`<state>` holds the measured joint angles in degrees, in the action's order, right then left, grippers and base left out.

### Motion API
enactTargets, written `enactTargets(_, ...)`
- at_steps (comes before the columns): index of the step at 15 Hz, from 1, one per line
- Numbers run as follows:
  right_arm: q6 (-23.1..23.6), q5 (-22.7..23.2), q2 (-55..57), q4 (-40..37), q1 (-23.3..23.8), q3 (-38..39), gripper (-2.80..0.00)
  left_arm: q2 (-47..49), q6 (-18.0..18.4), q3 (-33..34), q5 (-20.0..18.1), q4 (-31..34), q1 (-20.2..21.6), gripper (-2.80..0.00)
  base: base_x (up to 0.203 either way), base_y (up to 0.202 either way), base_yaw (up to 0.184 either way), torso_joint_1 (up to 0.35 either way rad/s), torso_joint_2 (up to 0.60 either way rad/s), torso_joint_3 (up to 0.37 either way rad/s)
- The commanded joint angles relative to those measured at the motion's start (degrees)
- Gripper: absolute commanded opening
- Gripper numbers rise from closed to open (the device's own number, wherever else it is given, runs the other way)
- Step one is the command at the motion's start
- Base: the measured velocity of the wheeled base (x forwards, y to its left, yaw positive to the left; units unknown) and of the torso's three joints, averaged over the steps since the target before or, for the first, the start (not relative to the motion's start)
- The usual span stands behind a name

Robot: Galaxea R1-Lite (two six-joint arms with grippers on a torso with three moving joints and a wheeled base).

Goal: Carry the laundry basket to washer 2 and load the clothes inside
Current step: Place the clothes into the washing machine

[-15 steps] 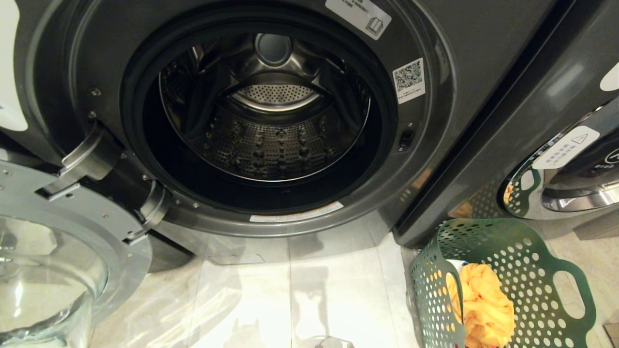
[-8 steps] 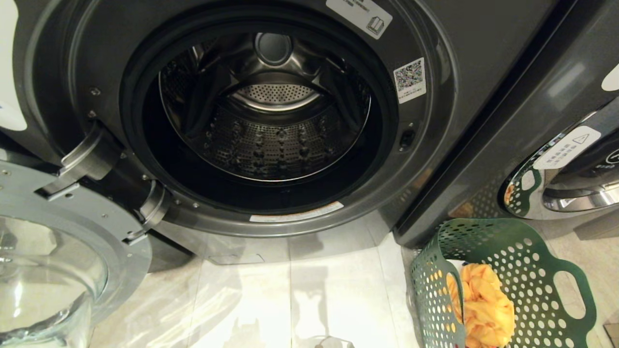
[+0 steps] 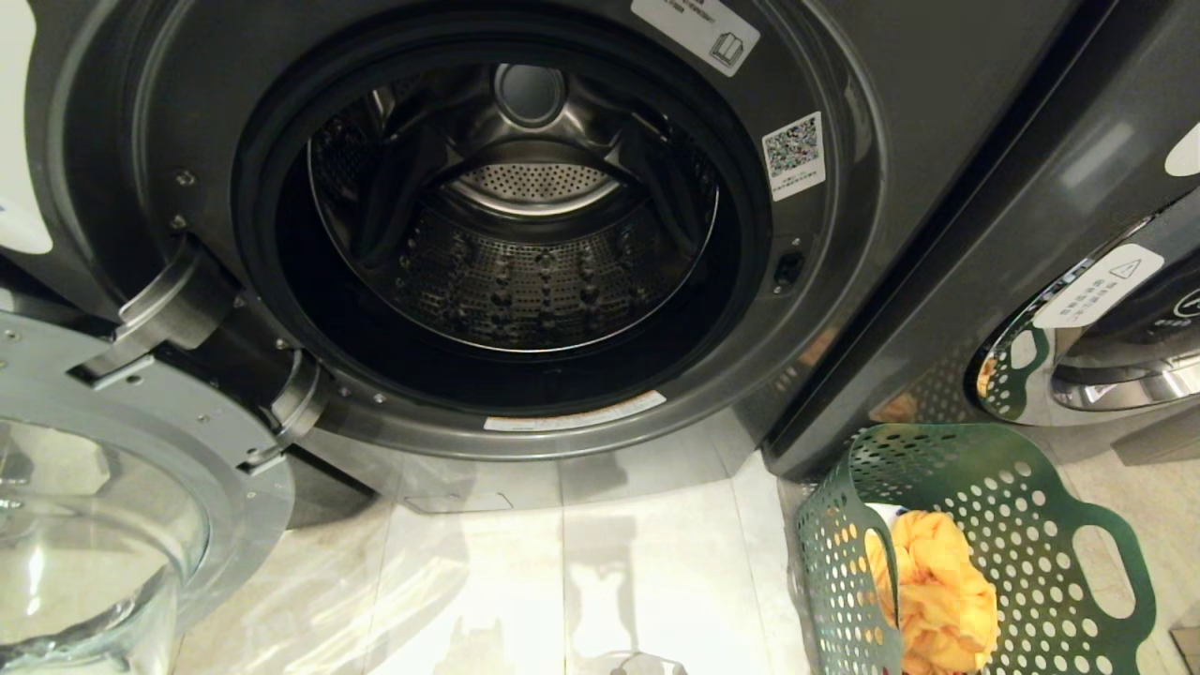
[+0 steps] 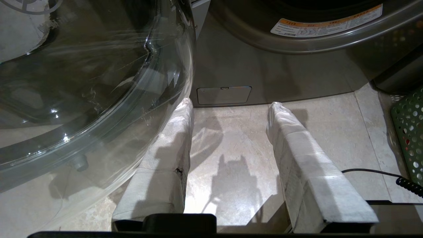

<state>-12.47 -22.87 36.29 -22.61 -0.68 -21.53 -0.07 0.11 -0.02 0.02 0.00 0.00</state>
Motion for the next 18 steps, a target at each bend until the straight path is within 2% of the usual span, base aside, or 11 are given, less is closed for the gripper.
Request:
enactTargets(1, -0.82, -0.07, -0.57, 1.37, -0.03, 7.68, -2.80, 0.07, 0.06, -0.06, 0.05, 0.00, 0.00, -2.80, 0.000, 0.000, 0.000, 0.000, 0.00, 0.000)
enactTargets(4, -5.25, 0.08, 9.20, 7.28, -0.01, 9.99, -2.80, 0.07, -0.02, 0.02, -0.01, 0.00, 0.00, -2.80, 0.000, 0.000, 0.000, 0.000, 0.00, 0.000)
enactTargets(9, -8.39, 0.37, 25.93, 8.69, 2.00, 1.50, -2.80, 0.07, -0.11, 0.02, 0.06, 0.00, 0.00, -2.80, 0.000, 0.000, 0.000, 0.000, 0.00, 0.000)
enactTargets(12, -10.27, 3.22, 37.66, 10.80, 2.45, -1.12, -2.80, 0.07, -0.11, -0.05, 0.05, 0.00, 0.00, -2.80, 0.000, 0.000, 0.000, 0.000, 0.00, 0.000)
enactTargets(14, -11.52, 6.84, 46.54, 15.81, 3.90, -2.08, -2.80, 0.07, -0.11, 0.02, 0.03, 0.00, 0.00, -2.80, 0.000, 0.000, 0.000, 0.000, 0.00, 0.000)
enactTargets(15, -11.17, 8.40, 50.87, 19.31, 5.10, -2.44, 0.00, 0.07, -0.11, -0.03, 0.00, 0.00, 0.00, -2.80, 0.000, 0.000, 0.000, 0.000, 0.00, 0.000)
enactTargets(18, -6.11, 11.06, 61.55, 31.91, 9.19, -4.11, 0.00, 0.07, -0.11, 0.01, -0.01, 0.00, 0.00, -2.80, 0.000, 0.000, 0.000, 0.000, 0.00, 0.000)
